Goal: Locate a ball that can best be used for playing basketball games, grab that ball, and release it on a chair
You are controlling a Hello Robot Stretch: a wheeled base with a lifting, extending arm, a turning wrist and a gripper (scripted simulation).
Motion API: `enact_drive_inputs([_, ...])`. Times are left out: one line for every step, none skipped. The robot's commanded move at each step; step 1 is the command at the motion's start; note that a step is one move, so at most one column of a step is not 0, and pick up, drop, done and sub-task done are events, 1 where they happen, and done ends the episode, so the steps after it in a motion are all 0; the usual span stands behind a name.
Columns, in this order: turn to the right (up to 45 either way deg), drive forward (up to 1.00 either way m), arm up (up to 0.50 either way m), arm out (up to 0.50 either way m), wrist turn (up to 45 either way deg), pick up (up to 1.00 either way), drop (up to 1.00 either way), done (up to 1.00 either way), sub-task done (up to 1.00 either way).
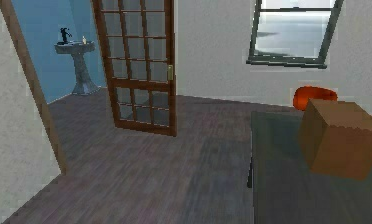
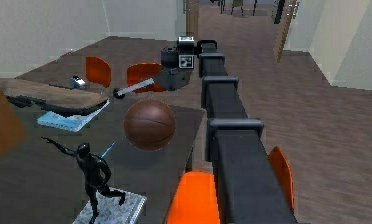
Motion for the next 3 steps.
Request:
enact_drive_inputs([0.0,0.0,0.0,0.0,9.0,0.0,0.0,0.0,0.0])
enact_drive_inputs([0.0,0.0,-0.22,0.0,0.0,0.0,0.0,0.0,0.0])
enact_drive_inputs([0.0,0.0,0.0,0.0,0.0,1.0,0.0,0.0,0.0])
